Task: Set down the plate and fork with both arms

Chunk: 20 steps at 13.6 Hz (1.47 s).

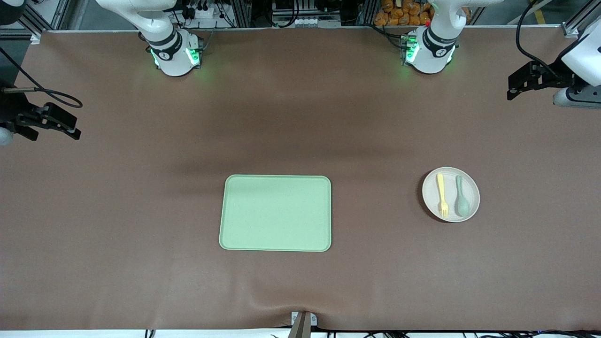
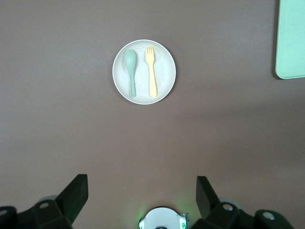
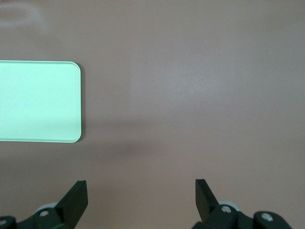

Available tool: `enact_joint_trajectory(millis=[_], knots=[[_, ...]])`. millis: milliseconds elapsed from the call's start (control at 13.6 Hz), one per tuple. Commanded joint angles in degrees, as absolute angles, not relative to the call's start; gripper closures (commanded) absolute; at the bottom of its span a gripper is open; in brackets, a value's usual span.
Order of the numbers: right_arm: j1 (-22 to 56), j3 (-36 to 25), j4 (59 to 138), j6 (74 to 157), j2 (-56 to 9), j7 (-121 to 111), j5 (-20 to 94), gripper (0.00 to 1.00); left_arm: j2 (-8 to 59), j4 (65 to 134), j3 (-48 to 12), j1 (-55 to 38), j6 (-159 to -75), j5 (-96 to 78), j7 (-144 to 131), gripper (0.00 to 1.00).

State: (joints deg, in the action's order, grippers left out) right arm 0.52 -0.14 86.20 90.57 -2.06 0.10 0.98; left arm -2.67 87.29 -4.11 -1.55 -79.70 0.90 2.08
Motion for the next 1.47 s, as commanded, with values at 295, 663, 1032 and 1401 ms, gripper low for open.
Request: enact_joint_trajectory(millis=[295, 663, 1032, 1401], knots=[[0.44, -0.09, 85.08, 89.91, -2.64, 0.44, 0.53, 0.0, -1.5, 87.01, -4.13, -1.41, -79.1, -0.09, 1.76, 0.0], [0.44, -0.09, 85.08, 90.0, -2.64, 0.53, 1.05, 0.0, 3.5, 87.01, -3.96, 1.13, -79.89, 0.7, 1.76, 0.0], [0.35, -0.09, 85.17, 89.91, -2.72, 0.44, 1.05, 0.0, 13.6, 87.27, -3.95, 6.67, -85.24, 1.05, 2.63, 0.0], [0.44, -0.09, 85.17, 90.0, -2.72, 0.53, 1.05, 0.0, 22.84, 89.81, -3.87, 9.92, -97.44, 3.16, 2.9, 0.0]])
